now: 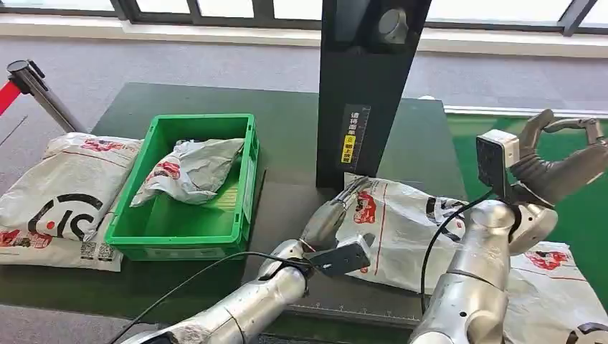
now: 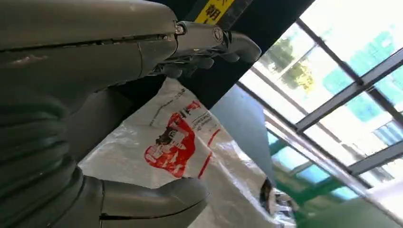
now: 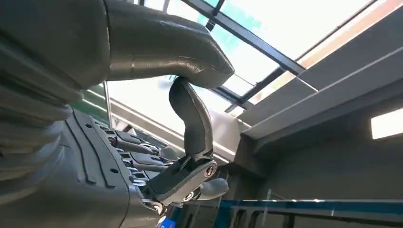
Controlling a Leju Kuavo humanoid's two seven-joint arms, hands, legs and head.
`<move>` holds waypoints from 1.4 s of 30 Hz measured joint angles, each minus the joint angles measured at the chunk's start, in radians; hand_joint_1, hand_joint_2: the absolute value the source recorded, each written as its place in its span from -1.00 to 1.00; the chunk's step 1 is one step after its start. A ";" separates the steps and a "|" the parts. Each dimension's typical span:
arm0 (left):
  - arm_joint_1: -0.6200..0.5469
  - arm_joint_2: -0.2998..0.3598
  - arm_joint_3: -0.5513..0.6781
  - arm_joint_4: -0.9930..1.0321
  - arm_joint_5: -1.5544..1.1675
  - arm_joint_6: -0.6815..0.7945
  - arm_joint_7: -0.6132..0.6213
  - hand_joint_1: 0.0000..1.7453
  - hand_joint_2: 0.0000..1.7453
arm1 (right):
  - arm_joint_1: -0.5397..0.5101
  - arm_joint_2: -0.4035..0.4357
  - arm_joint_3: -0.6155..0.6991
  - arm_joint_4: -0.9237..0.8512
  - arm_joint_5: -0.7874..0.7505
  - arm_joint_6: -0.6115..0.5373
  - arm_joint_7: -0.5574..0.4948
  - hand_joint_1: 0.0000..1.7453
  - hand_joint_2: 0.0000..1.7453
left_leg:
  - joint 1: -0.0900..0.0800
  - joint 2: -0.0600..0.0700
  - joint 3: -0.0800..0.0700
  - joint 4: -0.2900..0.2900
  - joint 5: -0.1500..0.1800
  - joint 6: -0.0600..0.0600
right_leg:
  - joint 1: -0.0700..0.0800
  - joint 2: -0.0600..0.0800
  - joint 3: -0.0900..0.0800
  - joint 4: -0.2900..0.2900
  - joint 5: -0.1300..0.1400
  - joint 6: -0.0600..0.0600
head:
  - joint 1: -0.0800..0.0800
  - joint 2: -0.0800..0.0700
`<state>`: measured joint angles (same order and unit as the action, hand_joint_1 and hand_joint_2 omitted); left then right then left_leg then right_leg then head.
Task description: Moved the parcel from conveyor to table for the left to box.
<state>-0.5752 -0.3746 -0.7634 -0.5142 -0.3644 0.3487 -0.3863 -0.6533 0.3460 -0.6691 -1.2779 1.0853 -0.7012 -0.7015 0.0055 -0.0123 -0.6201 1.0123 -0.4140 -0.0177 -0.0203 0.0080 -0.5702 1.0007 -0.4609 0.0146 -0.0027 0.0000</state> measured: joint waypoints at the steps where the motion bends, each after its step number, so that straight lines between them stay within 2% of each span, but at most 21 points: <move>1: -0.002 0.000 -0.011 0.011 -0.011 0.005 0.031 -1.00 1.00 | -0.001 0.000 0.000 0.001 0.000 0.000 0.000 -1.00 1.00 | 0.000 0.000 0.000 0.000 0.000 0.000 | 0.000 0.000 0.000 0.000 0.000 0.000 | 0.000 0.000; 8: -0.003 0.000 -0.024 0.021 -0.024 0.005 0.064 -1.00 1.00 | -0.002 0.000 0.000 0.002 0.000 0.000 0.000 -1.00 1.00 | 0.000 0.000 0.000 0.000 0.000 0.000 | 0.000 0.000 0.000 0.000 0.000 0.000 | 0.000 0.000; 10: -0.003 0.000 -0.056 0.044 -0.052 0.005 0.136 -1.00 1.00 | -0.007 0.000 0.000 0.005 0.000 0.000 0.000 -1.00 1.00 | 0.000 0.000 0.000 0.000 0.000 0.000 | 0.000 0.000 0.000 0.000 0.000 0.000 | 0.000 0.000; 11: 0.003 0.000 -0.160 0.108 -0.092 -0.009 0.252 -1.00 1.00 | -0.023 0.000 0.000 0.018 0.002 0.000 0.000 -1.00 1.00 | 0.000 0.000 0.000 0.000 0.000 0.000 | 0.000 0.000 0.000 0.000 0.000 0.000 | 0.000 0.000; 12: 0.003 0.000 -0.187 0.121 -0.092 -0.021 0.262 -1.00 1.00 | -0.027 0.000 0.000 0.021 0.001 0.000 0.000 -1.00 1.00 | 0.000 0.000 0.000 0.000 0.000 0.000 | 0.000 0.000 0.000 0.000 0.000 0.000 | 0.000 0.000; 17: -0.004 0.003 -0.251 0.145 -0.085 -0.048 0.287 -1.00 1.00 | -0.027 0.000 0.000 0.021 0.001 0.000 0.000 -1.00 1.00 | 0.000 0.000 0.000 0.000 0.000 0.000 | 0.000 0.000 0.000 0.000 0.000 0.000 | 0.000 0.000; 29: -0.024 0.003 -0.318 0.164 -0.080 -0.104 0.315 -1.00 1.00 | -0.027 0.000 0.000 0.021 0.005 0.000 0.000 -1.00 1.00 | 0.000 -0.001 0.000 0.000 0.000 0.000 | 0.000 0.000 0.001 0.000 0.000 0.000 | 0.000 0.000; 30: -0.025 0.003 -0.319 0.164 -0.077 -0.107 0.315 0.20 1.00 | -0.028 0.000 0.000 0.022 0.005 0.000 0.000 -1.00 1.00 | 0.000 -0.001 0.000 0.000 0.000 0.000 | 0.000 0.000 0.001 0.000 0.000 0.000 | 0.000 0.000; 31: -0.025 0.003 -0.320 0.164 -0.077 -0.109 0.315 1.00 1.00 | -0.028 0.000 0.000 0.022 0.005 0.000 0.000 -1.00 1.00 | 0.000 -0.001 0.000 0.000 0.000 0.000 | 0.000 0.000 0.001 0.000 0.000 0.000 | 0.000 0.000; 42: -0.058 0.003 -0.375 0.167 -0.081 -0.130 0.350 1.00 1.00 | -0.030 0.000 0.000 0.022 0.013 0.000 0.000 -1.00 1.00 | 0.000 -0.001 0.001 0.000 0.000 0.001 | 0.000 -0.001 0.002 0.000 0.000 0.000 | 0.000 0.000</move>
<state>-0.6328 -0.3719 -1.1383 -0.3475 -0.4452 0.2186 -0.0366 -0.6835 0.3460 -0.6687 -1.2562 1.0983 -0.7012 -0.7012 0.0054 -0.0133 -0.6192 1.0123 -0.4135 -0.0170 -0.0203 0.0070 -0.5682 1.0006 -0.4609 0.0147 -0.0027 0.0000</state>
